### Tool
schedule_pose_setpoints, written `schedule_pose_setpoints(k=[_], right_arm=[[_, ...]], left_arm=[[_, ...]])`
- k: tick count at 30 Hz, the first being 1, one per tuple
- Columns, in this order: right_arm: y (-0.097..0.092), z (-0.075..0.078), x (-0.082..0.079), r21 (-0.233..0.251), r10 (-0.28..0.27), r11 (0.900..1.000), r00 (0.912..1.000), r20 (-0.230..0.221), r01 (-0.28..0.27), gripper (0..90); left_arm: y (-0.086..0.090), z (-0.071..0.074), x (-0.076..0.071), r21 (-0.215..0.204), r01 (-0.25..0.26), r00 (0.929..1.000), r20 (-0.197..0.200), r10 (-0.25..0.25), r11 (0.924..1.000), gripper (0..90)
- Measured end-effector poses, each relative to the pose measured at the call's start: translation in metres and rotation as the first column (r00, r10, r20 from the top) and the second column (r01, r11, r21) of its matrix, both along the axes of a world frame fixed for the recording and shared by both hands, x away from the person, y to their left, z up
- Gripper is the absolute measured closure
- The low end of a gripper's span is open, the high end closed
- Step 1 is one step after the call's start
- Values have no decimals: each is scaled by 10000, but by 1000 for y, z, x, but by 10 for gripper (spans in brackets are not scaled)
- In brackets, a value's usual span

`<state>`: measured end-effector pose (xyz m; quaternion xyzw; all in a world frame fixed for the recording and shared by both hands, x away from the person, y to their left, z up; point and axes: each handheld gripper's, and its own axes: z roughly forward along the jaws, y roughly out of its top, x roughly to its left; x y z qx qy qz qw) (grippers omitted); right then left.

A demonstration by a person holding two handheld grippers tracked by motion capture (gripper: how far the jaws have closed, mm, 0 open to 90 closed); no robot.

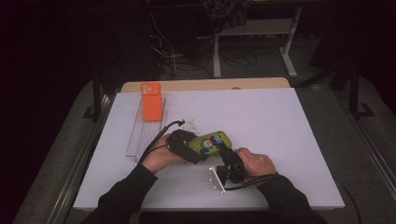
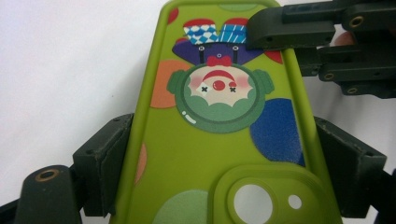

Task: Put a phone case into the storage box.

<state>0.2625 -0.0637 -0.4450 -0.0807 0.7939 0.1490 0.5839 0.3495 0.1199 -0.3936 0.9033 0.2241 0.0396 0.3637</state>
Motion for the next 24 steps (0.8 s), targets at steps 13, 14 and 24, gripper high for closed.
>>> schedule_pose_setpoints(k=[13, 14, 24], right_arm=[[-3, 4, -2, 101, 17, 9999, 9997, 231, -19, 756], [-3, 4, -2, 95, -18, 10000, 9997, 238, 16, 756], [-16, 7, 8, 505, -786, 9955, 9966, -251, 798, 756]], left_arm=[[3, 3, -2, -242, 91, 9992, 400, -81, 9997, 63], [4, 3, -1, -262, 85, 9994, 348, -75, 9996, 41], [15, 9, 2, -541, 168, 9992, 377, -148, 9984, 0]])
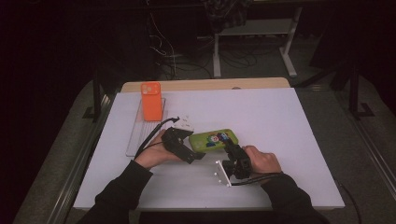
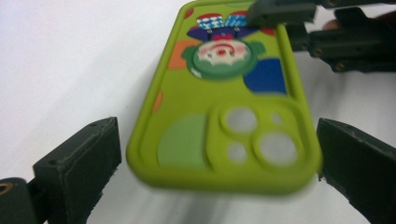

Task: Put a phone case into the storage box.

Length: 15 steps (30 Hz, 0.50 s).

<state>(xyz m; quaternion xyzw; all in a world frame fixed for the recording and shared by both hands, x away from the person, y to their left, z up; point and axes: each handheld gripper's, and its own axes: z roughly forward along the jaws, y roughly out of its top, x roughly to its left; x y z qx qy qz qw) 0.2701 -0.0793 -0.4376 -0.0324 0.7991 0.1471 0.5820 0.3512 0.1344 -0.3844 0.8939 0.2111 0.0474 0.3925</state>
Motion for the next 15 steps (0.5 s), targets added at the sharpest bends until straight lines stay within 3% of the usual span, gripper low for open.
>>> schedule_pose_setpoints(k=[1, 2, 3, 8, 13, 14, 15], right_arm=[[-3, 1, 2, -116, -6, 9999, 10000, -80, 5, 756], [-5, 1, 2, 103, -173, 9998, 9995, -250, 176, 756], [-6, 3, 3, 165, -190, 9997, 9994, -275, 194, 756], [-14, 8, 7, 659, -401, 9968, 9969, -676, 446, 756], [-18, 11, 9, 1302, -742, 9873, 9885, -1319, 915, 756], [-18, 10, 10, 1317, -772, 9867, 9875, -1372, 955, 756], [-19, 11, 10, 1360, -778, 9859, 9862, -1465, 979, 756]], left_arm=[[2, 1, 1, 142, 86, 9999, 51, -87, 9999, 0], [1, 0, 0, -48, -89, 10000, 6, 89, 9999, 0], [3, 1, 2, 121, 23, 10000, 68, -24, 9999, 0], [4, 0, 2, 26, -121, 9999, 117, 121, 9999, 0], [5, -1, 5, 455, 153, 9991, 399, -172, 9988, 0], [3, -2, 3, 172, -63, 9994, 332, 58, 9998, 0], [3, -2, 3, 142, -176, 9995, 263, 172, 9997, 0]])
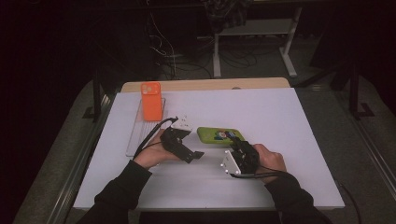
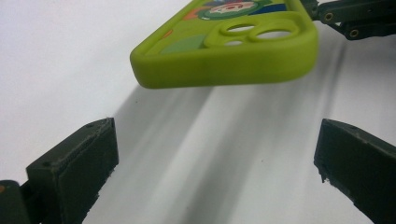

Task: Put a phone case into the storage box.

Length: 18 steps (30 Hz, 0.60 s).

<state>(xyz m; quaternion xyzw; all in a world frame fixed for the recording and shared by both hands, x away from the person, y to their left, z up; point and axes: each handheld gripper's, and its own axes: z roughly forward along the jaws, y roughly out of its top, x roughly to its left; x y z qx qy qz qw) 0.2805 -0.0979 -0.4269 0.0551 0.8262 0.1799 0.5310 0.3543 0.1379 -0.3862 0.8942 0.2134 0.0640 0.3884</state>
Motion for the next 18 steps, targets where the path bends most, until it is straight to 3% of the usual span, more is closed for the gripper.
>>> schedule_pose_setpoints(k=[6, 8, 9, 12, 14, 15, 18], right_arm=[[-3, 3, 3, 181, -102, 9998, 9998, -196, 106, 756], [-3, 3, 3, 867, -362, 9954, 9980, -510, 406, 756], [-4, 4, 3, 1020, -474, 9933, 9966, -672, 541, 756], [-6, 7, 6, 1830, -544, 9802, 9916, -1174, 754, 756], [-9, 9, 7, 2030, -557, 9753, 9864, -1547, 869, 756], [-8, 9, 7, 2464, -667, 9629, 9818, -1779, 1101, 756], [-11, 12, 10, 2878, -625, 9494, 9739, -2183, 1255, 756]], left_arm=[[1, 0, 1, -89, -277, 9996, -90, 276, 9996, 0], [3, 0, 3, 81, -162, 9999, 6, 162, 9998, 0], [2, -1, 2, -122, -314, 9995, -66, 313, 9994, 0], [2, -1, 3, -105, -260, 9997, 20, 261, 9996, 0], [3, 0, 3, 22, -199, 9998, 25, 199, 9998, 0], [2, 0, 3, -1, -206, 9998, 24, 206, 9998, 0], [2, 0, 4, 6, -205, 9998, 32, 205, 9998, 0]])
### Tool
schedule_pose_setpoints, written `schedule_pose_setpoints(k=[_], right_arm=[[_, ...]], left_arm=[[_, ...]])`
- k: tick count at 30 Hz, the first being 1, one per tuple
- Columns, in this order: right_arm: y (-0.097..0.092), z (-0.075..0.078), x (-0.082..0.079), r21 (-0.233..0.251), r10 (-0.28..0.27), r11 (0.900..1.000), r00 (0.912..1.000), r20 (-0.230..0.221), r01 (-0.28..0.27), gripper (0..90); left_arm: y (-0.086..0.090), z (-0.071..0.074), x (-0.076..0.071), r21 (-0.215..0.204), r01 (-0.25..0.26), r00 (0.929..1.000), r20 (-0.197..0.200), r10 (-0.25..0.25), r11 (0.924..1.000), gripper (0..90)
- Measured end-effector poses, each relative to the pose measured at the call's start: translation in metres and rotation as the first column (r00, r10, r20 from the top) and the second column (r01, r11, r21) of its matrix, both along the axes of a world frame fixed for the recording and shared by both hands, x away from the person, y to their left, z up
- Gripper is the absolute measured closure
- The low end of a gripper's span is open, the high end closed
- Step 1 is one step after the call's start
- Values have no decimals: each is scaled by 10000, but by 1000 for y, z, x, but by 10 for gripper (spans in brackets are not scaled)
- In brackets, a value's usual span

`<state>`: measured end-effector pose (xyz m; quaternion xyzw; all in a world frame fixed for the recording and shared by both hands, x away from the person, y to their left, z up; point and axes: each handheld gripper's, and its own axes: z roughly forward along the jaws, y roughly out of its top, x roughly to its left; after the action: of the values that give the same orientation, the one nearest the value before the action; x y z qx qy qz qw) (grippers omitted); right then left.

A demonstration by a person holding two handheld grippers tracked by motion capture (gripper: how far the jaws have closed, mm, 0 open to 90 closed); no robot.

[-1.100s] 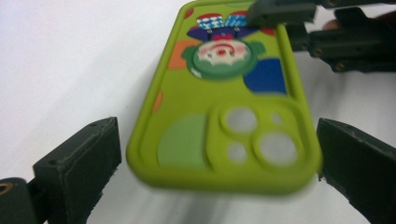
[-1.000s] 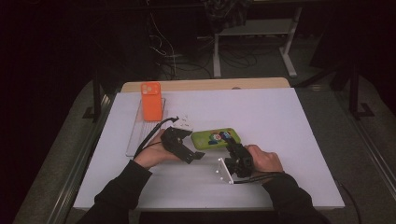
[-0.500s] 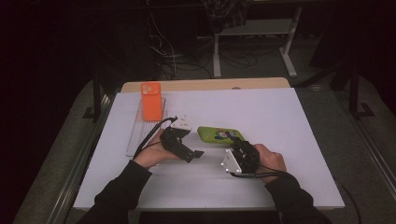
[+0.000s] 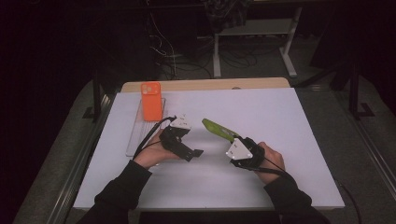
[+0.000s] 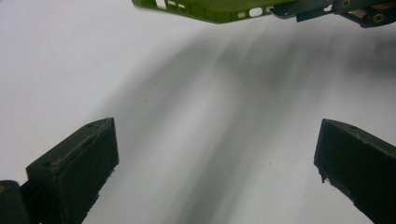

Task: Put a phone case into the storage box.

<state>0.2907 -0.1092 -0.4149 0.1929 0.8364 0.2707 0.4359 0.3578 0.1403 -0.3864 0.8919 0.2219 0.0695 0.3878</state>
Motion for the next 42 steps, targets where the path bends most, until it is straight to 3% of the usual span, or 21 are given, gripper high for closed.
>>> schedule_pose_setpoints(k=[3, 8, 12, 20, 25, 26, 27, 28, 29, 31, 32, 35, 37, 40, 42], right_arm=[[-4, 2, 3, 431, 13, 9991, 9993, -370, 3, 756], [-8, 4, 6, 1457, -59, 9891, 9940, -1094, 220, 756], [-10, 6, 8, 2454, 7, 9685, 9843, -1766, 433, 756], [-15, 7, 11, 3513, 185, 9328, 9625, -2706, 808, 757], [-21, 7, 15, 4363, 361, 8921, 9441, -3276, 1173, 756], [-23, 7, 16, 4454, 397, 8872, 9421, -3330, 1201, 756], [-22, 7, 16, 4720, 403, 8706, 9360, -3498, 1389, 756], [-24, 6, 17, 4803, 452, 8655, 9327, -3577, 1423, 757], [-23, 6, 17, 5033, 510, 8506, 9288, -3670, 1521, 757], [-25, 6, 19, 5142, 607, 8439, 9249, -3752, 1532, 757], [-24, 6, 20, 5256, 636, 8356, 9225, -3808, 1594, 757], [-23, 5, 21, 5408, 688, 8240, 9176, -3915, 1690, 756], [-21, 5, 21, 5381, 704, 8268, 9191, -3877, 1636, 756], [-18, 6, 21, 5548, 814, 8157, 9170, -3904, 1637, 756], [-15, 6, 20, 5568, 889, 8157, 9170, -3888, 1570, 757]], left_arm=[[0, 0, -1, -69, -121, 9999, -42, 121, 9999, 0], [0, 0, -1, -57, -158, 9999, -7, 158, 9999, 0], [-1, 0, -1, -148, -213, 9998, -50, 212, 9997, 0], [-1, -1, 0, -124, -279, 9996, -108, 278, 9995, 0], [0, 2, 3, -378, -560, 9983, -185, 554, 9977, 0], [1, 2, 4, -542, -694, 9974, -237, 682, 9961, 0], [1, 4, 4, -723, -832, 9964, -199, 820, 9939, 0], [2, 5, 5, -774, -865, 9962, -127, 857, 9932, 0], [3, 6, 6, -970, -1035, 9946, -196, 1021, 9899, 0], [5, 7, 8, -1136, -1253, 9921, -110, 1248, 9856, 0], [5, 7, 8, -1247, -1344, 9909, -155, 1335, 9831, 0], [6, 9, 12, -1688, -1594, 9872, -302, 1566, 9727, 0], [5, 12, 14, -1968, -1703, 9854, -347, 1668, 9655, 0], [3, 16, 17, -2250, -1748, 9846, -361, 1711, 9585, 0], [1, 18, 18, -2618, -1740, 9847, -510, 1664, 9493, 0]])
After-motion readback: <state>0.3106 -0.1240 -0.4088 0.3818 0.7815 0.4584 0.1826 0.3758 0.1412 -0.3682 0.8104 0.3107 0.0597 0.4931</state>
